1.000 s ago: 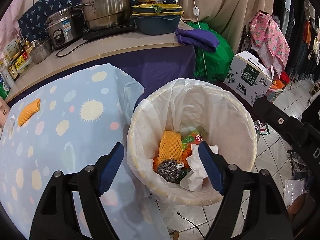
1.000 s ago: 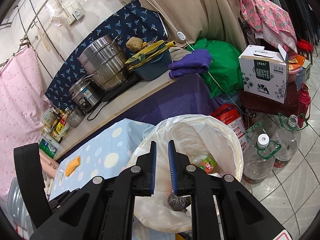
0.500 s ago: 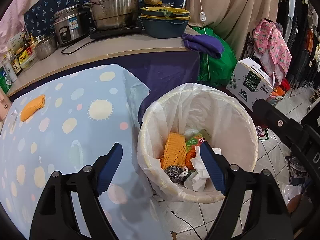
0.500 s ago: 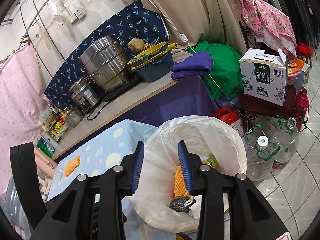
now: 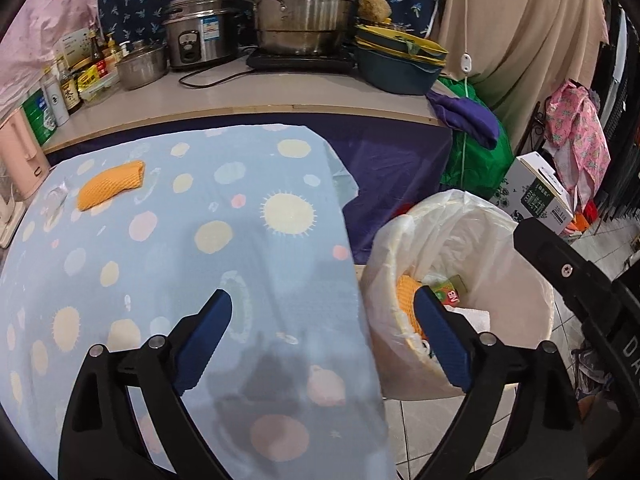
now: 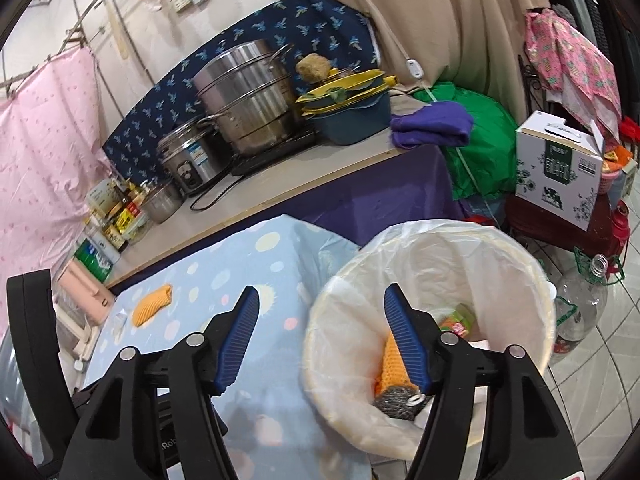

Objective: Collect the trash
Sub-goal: 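Move both open tools back over the tablecloth toward the mesh and wrapper, then grasp the clear plastic wrapper with the left tool while the right tool grasps the orange mesh sleeve, then lift and carry the wrapper and mesh sleeve over the white bin with both tools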

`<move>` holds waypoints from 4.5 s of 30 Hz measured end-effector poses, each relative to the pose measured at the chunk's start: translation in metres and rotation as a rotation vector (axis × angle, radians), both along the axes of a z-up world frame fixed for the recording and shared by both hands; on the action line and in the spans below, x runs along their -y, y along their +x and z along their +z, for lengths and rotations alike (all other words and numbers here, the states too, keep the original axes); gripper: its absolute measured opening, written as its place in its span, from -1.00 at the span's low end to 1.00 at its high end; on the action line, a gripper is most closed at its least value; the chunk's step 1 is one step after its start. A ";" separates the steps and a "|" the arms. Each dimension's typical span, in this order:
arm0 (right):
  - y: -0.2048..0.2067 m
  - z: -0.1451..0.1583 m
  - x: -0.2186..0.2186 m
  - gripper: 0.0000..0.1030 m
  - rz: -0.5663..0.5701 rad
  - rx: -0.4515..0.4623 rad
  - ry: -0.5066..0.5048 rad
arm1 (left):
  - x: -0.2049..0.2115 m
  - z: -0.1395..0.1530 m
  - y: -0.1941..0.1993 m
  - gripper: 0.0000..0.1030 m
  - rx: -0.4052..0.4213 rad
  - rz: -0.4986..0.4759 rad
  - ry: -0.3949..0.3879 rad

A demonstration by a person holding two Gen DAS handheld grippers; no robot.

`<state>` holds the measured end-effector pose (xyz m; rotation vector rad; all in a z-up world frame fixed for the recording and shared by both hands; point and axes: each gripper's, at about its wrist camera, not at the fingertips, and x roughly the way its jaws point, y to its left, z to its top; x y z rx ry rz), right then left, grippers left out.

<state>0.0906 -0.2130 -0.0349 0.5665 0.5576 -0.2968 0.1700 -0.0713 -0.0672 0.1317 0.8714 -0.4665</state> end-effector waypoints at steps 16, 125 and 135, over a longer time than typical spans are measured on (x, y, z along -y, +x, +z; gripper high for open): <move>0.116 -0.004 -0.131 0.41 0.260 -0.058 -0.056 | -0.178 -0.018 0.087 0.75 -0.048 0.331 -0.017; 0.268 -0.062 -0.262 -0.83 0.631 -0.179 -0.137 | -0.312 -0.072 0.160 -0.90 -0.185 0.490 -0.079; 0.166 -0.036 -0.196 -0.83 0.521 -0.123 -0.051 | -0.259 -0.049 0.108 -0.90 -0.167 0.389 -0.085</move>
